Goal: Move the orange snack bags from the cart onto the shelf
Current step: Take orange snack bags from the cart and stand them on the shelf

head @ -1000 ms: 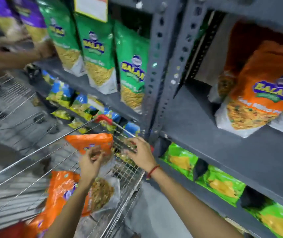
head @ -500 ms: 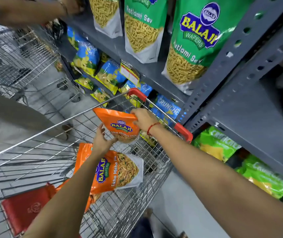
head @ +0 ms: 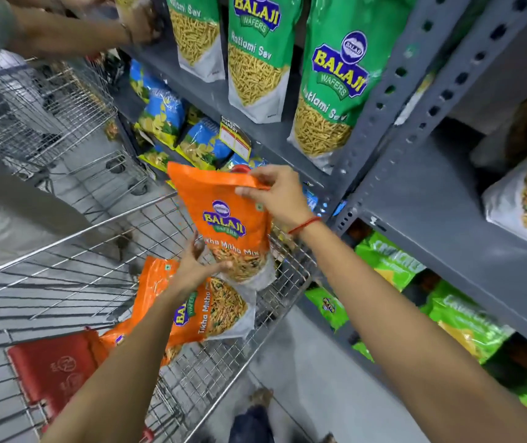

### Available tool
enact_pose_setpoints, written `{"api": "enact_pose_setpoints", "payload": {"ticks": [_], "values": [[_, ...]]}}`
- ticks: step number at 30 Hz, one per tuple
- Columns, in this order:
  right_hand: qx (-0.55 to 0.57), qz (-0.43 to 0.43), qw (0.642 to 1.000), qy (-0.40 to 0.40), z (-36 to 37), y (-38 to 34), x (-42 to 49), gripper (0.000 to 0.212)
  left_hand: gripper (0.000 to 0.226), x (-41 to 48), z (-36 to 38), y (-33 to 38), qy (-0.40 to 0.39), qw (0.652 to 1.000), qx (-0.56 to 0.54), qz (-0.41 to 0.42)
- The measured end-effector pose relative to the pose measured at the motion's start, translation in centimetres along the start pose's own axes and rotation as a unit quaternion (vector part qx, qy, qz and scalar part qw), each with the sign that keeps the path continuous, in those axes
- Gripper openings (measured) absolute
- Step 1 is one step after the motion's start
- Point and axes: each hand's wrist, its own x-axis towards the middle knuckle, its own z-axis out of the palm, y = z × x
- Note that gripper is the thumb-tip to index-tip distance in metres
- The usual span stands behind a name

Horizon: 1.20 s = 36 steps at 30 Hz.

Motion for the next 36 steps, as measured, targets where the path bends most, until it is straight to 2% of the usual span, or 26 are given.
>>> {"api": "enact_pose_setpoints", "payload": {"ticks": [2,5,8,11,15,18,20,23,25,27,30,34,36], "values": [[0.097,-0.019,0.995,0.008,-2.9,-1.9,-1.0,0.015,0.117,-0.7,1.2,1.9,-0.024,1.000,0.008,0.008],[0.168,-0.037,0.983,0.070,-7.2,-4.4,-2.7,0.023,0.063,-2.0,2.9,6.0,0.005,0.998,0.022,0.066],[0.232,-0.053,0.961,0.138,-11.2,-5.8,-5.0,0.024,0.041,-4.1,5.1,10.0,0.007,0.990,0.037,0.137],[0.263,-0.062,0.945,0.182,-15.3,-6.6,-7.7,0.018,0.037,-6.6,8.6,12.4,0.021,0.984,0.021,0.178],[0.261,-0.080,0.932,0.239,-21.6,-5.3,-12.3,0.018,0.040,-8.8,14.2,13.3,-0.028,0.979,-0.035,0.200],[0.262,-0.094,0.923,0.268,-26.0,-2.6,-16.7,0.039,0.058,-9.7,18.7,13.8,-0.068,0.978,-0.057,0.191],[0.226,-0.077,0.933,0.269,-28.7,0.3,-20.1,0.060,0.058,-10.5,22.1,14.7,-0.089,0.975,-0.067,0.191],[0.104,-0.015,0.972,0.208,-31.4,5.3,-25.5,0.076,0.058,-11.9,28.1,16.5,-0.128,0.967,-0.081,0.204],[0.073,0.030,0.985,0.152,-31.6,8.0,-27.7,0.092,0.056,-12.7,31.7,17.8,-0.149,0.960,-0.084,0.222],[0.061,0.059,0.976,0.200,-32.6,9.8,-29.4,0.102,0.055,-13.7,36.4,19.3,-0.175,0.952,-0.073,0.239],[0.043,0.101,0.933,0.342,-36.2,11.7,-31.1,0.085,0.057,-15.0,42.7,20.9,-0.213,0.941,-0.039,0.259],[0.002,0.120,0.915,0.385,-42.1,15.0,-33.2,0.078,0.060,-15.6,49.4,22.0,-0.268,0.924,-0.004,0.271],[-0.009,0.137,0.911,0.388,-44.3,16.8,-33.8,0.079,0.073,-15.5,51.8,21.9,-0.311,0.912,0.028,0.267]]}}
